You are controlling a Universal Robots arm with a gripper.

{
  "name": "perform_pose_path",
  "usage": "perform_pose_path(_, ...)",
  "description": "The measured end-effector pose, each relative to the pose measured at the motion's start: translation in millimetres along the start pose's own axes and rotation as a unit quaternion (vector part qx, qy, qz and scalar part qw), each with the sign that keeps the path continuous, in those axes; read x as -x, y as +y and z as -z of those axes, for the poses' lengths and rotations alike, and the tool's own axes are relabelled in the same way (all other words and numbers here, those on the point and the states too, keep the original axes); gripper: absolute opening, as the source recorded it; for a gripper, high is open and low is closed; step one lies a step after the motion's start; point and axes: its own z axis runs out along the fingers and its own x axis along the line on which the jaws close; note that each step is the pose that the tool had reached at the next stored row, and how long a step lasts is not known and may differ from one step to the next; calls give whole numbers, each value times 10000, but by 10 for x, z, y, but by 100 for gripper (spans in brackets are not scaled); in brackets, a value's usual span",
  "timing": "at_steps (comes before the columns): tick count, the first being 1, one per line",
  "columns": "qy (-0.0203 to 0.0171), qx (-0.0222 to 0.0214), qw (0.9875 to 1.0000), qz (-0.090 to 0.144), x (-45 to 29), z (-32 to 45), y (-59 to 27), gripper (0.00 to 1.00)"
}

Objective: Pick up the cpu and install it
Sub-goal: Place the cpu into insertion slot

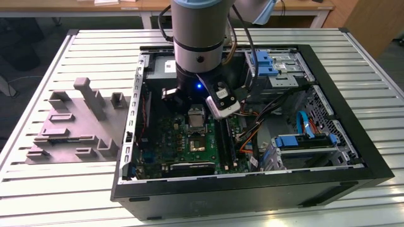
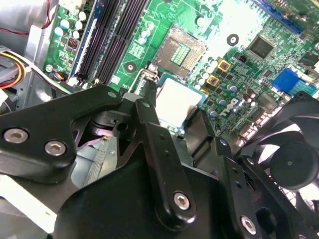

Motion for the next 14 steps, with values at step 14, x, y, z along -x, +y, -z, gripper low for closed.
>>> perform_pose_path(14, 0, -1, 10000, 5, 1, -114, -63, 47)
